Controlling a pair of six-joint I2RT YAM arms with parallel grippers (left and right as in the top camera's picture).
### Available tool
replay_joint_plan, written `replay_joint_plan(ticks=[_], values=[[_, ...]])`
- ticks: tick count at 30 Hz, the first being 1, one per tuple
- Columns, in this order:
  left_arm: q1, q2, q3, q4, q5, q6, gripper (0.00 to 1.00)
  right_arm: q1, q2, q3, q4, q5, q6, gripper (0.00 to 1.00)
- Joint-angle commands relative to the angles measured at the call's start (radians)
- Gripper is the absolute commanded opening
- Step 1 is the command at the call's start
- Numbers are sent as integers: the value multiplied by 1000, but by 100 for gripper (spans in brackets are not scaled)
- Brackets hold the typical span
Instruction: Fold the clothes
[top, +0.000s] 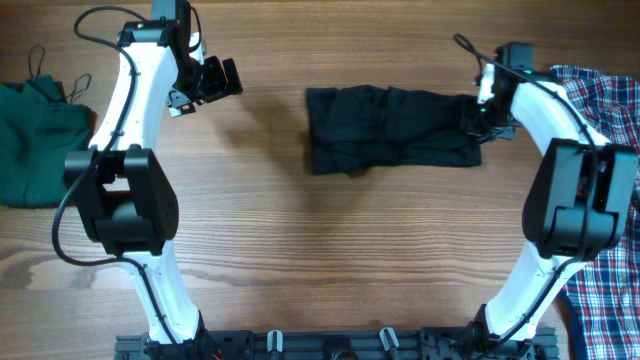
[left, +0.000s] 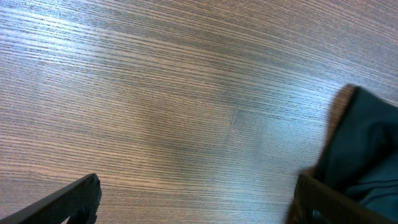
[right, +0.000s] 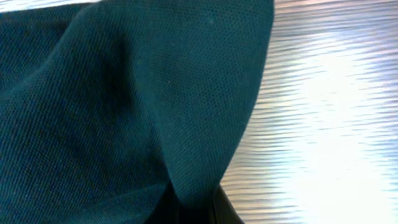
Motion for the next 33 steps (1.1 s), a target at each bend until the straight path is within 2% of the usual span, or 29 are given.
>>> replay_joint_plan(ticks=[1,5,11,16,23,31,32,33], values=[[-3,-25,-6,6,-6,-5,100,-18,-12,3,-14,83,-84,4],[-3,-25,-6,18,-6,-5,100,-9,-78,56,-50,80,-83,4],[-3,-25,-6,18,-6,-5,100,14,-292,61,-10,-93,-83,4],[-3,-25,-6,18,-6,-5,100,180,-294,60,-13,-89,-191,4],[-3,-25,-6,16,-6,-5,100,388,-293,59,-18,-82,-236,4],[-3,-25,-6,13,-6,-5,100,514,-267,21,-5,-83,-295,5],[-3,-25,-6,13,-6,-5,100,517,-262,21,-5,-83,-293,14],[-3,-25,-6,13,-6,-5,100,517,-253,21,-5,-83,-292,33]])
